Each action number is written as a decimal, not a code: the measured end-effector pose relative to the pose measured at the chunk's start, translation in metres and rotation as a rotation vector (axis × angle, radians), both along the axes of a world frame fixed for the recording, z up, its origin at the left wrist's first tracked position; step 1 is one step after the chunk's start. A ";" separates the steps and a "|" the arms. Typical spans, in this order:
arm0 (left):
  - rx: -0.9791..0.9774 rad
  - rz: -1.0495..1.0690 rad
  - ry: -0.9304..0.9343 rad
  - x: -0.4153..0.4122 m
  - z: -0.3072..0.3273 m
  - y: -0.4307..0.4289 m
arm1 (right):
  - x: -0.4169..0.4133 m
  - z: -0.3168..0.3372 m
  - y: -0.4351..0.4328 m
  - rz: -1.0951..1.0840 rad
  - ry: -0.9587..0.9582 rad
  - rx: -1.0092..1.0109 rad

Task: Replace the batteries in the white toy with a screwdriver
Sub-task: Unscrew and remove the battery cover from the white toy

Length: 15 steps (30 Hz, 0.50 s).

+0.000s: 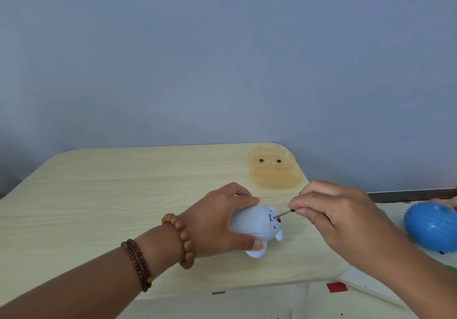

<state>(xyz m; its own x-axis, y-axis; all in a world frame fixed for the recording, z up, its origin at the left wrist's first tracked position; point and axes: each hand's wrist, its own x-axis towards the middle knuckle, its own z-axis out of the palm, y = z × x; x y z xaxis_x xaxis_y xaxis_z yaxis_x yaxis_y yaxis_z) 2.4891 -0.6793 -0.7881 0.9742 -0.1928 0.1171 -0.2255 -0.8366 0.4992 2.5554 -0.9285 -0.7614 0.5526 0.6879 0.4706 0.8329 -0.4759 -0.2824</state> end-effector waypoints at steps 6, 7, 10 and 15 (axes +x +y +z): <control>0.013 0.000 -0.003 0.001 0.000 0.000 | 0.006 0.029 0.011 -0.005 0.006 -0.319; 0.017 -0.002 -0.003 0.001 0.000 0.000 | 0.005 0.036 0.015 -0.006 0.015 -0.389; 0.016 -0.008 -0.004 0.001 0.000 0.000 | 0.003 0.050 0.030 0.002 0.034 -0.539; 0.011 -0.017 -0.012 0.002 -0.001 0.002 | 0.006 0.058 0.047 -0.101 -0.070 -0.761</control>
